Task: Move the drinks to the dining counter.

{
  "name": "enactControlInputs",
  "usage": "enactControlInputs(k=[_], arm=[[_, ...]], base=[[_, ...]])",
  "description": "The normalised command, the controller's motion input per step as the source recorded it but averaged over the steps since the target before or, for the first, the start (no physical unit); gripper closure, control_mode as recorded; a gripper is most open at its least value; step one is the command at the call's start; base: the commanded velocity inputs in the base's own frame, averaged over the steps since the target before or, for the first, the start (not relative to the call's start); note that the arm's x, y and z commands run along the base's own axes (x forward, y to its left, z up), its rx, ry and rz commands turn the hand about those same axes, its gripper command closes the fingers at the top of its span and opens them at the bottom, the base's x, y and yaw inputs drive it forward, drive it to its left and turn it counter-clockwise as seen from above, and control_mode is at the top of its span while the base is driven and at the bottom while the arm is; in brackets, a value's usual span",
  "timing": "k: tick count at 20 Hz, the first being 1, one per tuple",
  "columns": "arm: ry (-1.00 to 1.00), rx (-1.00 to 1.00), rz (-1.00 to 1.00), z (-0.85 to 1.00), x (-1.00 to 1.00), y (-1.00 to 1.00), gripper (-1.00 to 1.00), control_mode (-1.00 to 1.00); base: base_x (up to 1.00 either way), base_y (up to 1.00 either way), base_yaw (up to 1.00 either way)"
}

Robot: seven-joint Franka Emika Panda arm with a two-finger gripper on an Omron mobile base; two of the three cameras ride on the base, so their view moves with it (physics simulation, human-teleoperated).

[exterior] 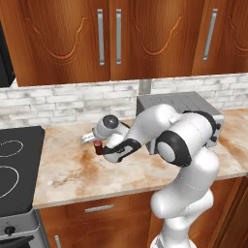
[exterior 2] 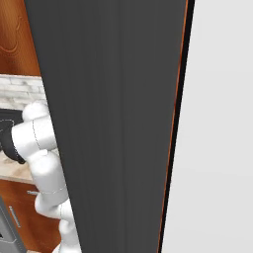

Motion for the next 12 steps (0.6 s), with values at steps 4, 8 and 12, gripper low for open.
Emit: enactControlInputs(k=[4,8,12], arm=[[0.08,0.00,-0.15,0.61,-0.20,0.06,1.00,-1.00],[0.07,0.00,-0.21,0.49,-0.13,0.00,1.00,-1.00],[0.02,0.00,-0.13,0.36,-0.18,0.00,1.00,-1.00]], base=[[0.00,0.00,0.00],[0.00,0.00,0.00],[0.00,0.00,0.00]])
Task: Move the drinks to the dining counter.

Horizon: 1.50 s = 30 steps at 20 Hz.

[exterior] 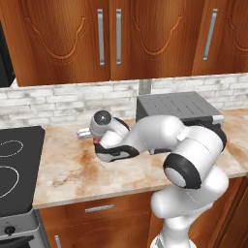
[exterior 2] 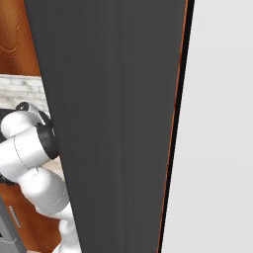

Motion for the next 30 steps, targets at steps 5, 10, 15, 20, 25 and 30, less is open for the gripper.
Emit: enactControlInputs(k=[5,10,15,20,25,30], arm=[[-0.02,0.00,-0.05,0.12,-0.39,0.00,1.00,-1.00],[-0.07,0.01,0.01,0.13,-0.26,-0.08,1.00,-1.00],[-0.01,0.00,0.02,0.30,-0.27,-0.14,1.00,-1.00],[-0.01,0.06,0.00,0.25,-0.68,-0.45,1.00,-1.00],[-0.03,0.09,0.00,0.19,-0.64,-0.52,1.00,-1.00],[-0.09,0.04,0.00,0.27,-0.43,-0.36,1.00,-1.00]], base=[[0.00,0.00,0.00],[0.00,0.00,0.00],[0.00,0.00,0.00],[0.00,0.00,0.00],[0.00,0.00,0.00],[0.00,0.00,0.00]])
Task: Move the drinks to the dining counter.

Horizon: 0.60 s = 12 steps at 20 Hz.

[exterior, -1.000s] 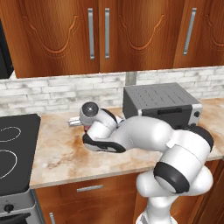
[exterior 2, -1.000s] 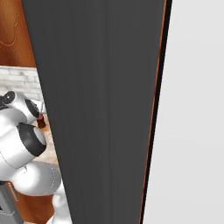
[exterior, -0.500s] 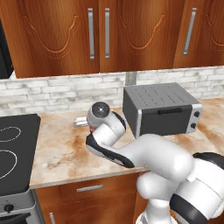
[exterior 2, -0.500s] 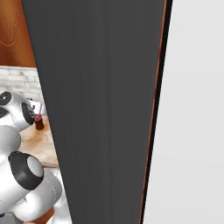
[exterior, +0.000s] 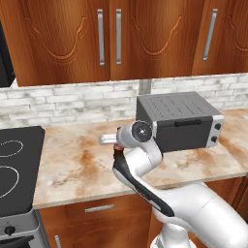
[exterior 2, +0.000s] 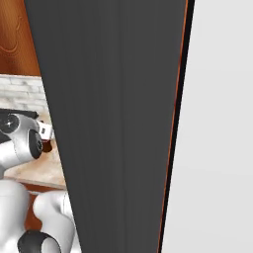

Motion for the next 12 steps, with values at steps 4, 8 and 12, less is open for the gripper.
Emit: enactControlInputs(k=[4,8,12], arm=[[-0.12,0.00,0.00,0.42,-0.34,-0.08,1.00,-1.00],[-0.06,0.00,0.00,0.28,-0.22,-0.07,1.00,1.00],[0.00,0.00,0.00,0.00,0.00,0.00,1.00,1.00]], base=[[0.00,0.00,0.00],[-0.32,-0.08,0.00],[-0.65,-0.08,0.00]])
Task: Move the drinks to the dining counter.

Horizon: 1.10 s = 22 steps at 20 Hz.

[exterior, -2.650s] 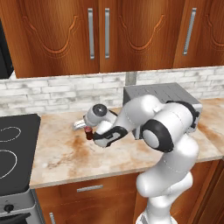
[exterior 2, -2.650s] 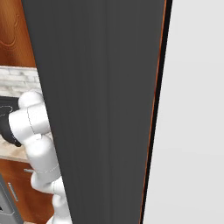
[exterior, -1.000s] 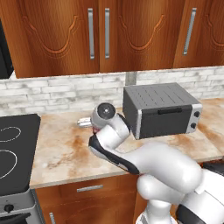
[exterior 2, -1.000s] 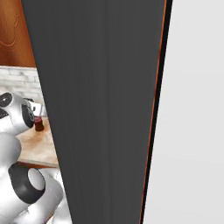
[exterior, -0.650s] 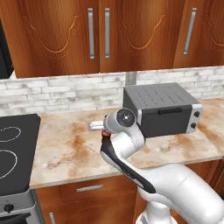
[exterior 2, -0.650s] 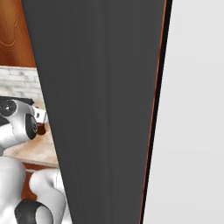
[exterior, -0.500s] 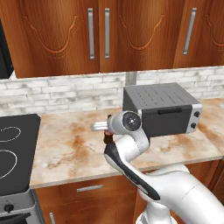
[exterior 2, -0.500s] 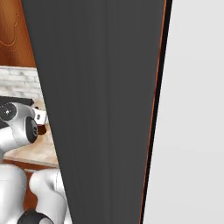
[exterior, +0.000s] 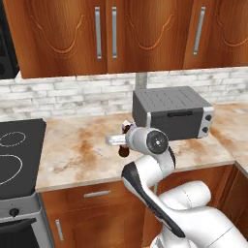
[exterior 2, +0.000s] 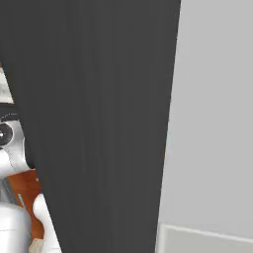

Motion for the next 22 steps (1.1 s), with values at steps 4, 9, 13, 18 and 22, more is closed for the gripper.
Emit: enactControlInputs(k=[4,9,13,18,22], arm=[[0.00,0.00,0.00,0.00,0.00,0.00,1.00,1.00],[0.00,0.00,0.00,0.00,0.00,0.00,1.00,1.00],[0.00,0.00,0.00,0.00,0.00,0.00,1.00,1.00],[0.00,0.00,0.00,0.00,0.00,0.00,1.00,1.00],[0.00,0.00,0.00,0.00,0.00,0.00,1.00,1.00]], base=[[-0.62,0.10,0.02],[-0.23,0.61,0.48],[-0.01,0.17,0.98],[0.00,0.00,1.00],[0.00,0.00,1.00]])
